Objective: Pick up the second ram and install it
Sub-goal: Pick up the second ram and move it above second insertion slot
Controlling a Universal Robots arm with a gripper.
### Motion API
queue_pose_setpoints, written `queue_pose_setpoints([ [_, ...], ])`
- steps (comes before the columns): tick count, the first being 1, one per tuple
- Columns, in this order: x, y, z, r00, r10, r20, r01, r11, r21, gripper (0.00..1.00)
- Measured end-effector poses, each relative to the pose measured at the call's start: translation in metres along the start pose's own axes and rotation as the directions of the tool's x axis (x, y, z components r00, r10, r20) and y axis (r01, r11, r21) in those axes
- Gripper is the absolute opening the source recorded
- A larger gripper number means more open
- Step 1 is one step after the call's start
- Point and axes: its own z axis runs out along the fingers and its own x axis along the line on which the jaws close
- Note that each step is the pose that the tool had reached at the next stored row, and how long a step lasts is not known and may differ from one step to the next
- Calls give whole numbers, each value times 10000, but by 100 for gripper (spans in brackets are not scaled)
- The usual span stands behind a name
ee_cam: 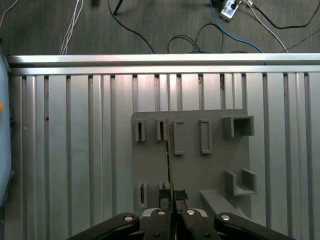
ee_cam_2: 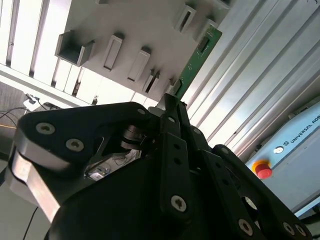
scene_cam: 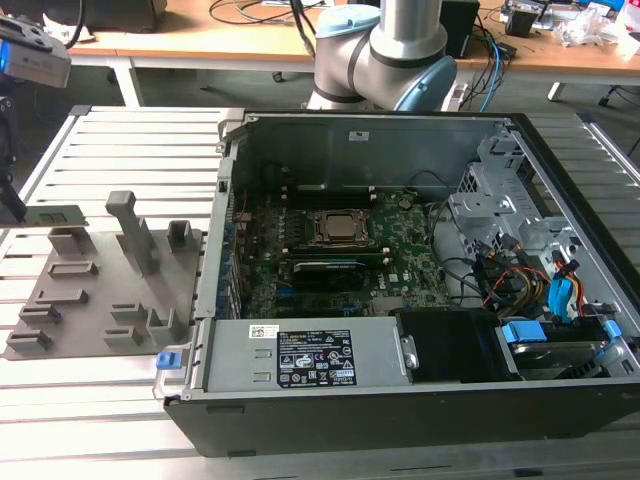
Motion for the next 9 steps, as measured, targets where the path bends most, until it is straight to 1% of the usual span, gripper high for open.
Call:
queue_pose_setpoints([
  [3, -1, 3, -75, 10000, 0, 0, 0, 10000, 0, 14],
  [5, -2, 4, -103, 10000, 0, 0, 0, 10000, -1, 14],
  [6, -2, 6, -160, 10000, 0, 0, 0, 10000, 0, 14],
  [8, -3, 9, -229, 10000, 0, 0, 0, 10000, 0, 14],
  [9, -5, 11, -279, 10000, 0, 0, 0, 10000, 0, 14],
])
